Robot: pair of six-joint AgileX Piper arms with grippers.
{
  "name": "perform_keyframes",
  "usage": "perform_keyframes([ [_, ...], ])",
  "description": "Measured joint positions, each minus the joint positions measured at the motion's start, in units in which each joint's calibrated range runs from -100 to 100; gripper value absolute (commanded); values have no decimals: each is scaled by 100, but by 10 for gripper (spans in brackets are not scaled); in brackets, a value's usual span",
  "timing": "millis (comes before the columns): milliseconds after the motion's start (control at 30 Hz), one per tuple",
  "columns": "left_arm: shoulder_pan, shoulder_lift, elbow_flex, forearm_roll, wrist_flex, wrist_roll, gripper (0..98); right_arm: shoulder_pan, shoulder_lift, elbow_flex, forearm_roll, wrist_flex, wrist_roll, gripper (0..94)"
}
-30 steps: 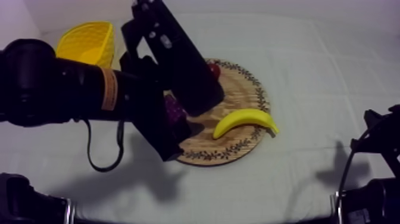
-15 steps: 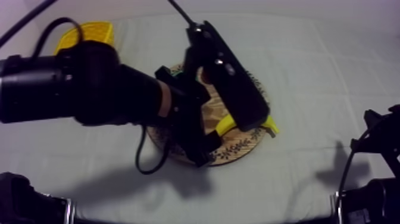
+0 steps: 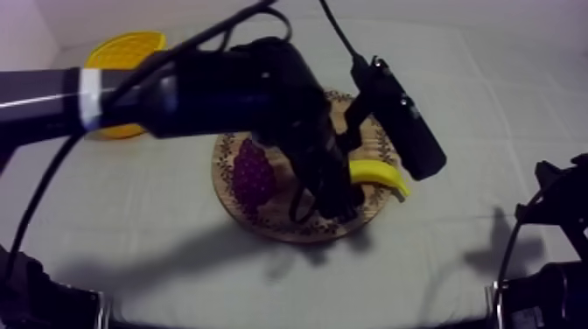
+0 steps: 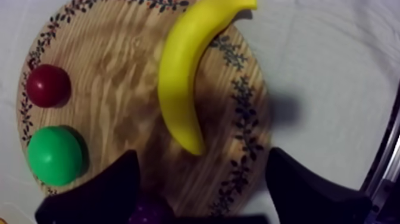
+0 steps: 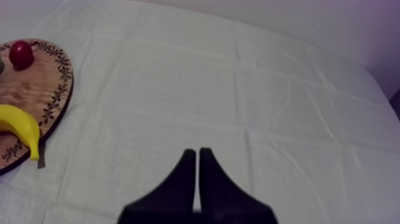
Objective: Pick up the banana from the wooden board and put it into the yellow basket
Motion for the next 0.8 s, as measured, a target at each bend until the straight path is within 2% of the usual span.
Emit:
perform_keyframes([
  [200, -44, 784, -1148, 122, 865, -89, 775, 0, 0, 0, 0, 0, 0, 3],
  [600, -185, 1635, -1993, 320, 1353, -397, 760, 0, 0, 0, 0, 0, 0, 3],
  [700, -200, 1841, -2112, 338, 1434, -437, 718, 0, 0, 0, 0, 0, 0, 3],
  [800, -194, 1975, -2259, 394, 1475, -505, 602, 0, 0, 0, 0, 0, 0, 3],
])
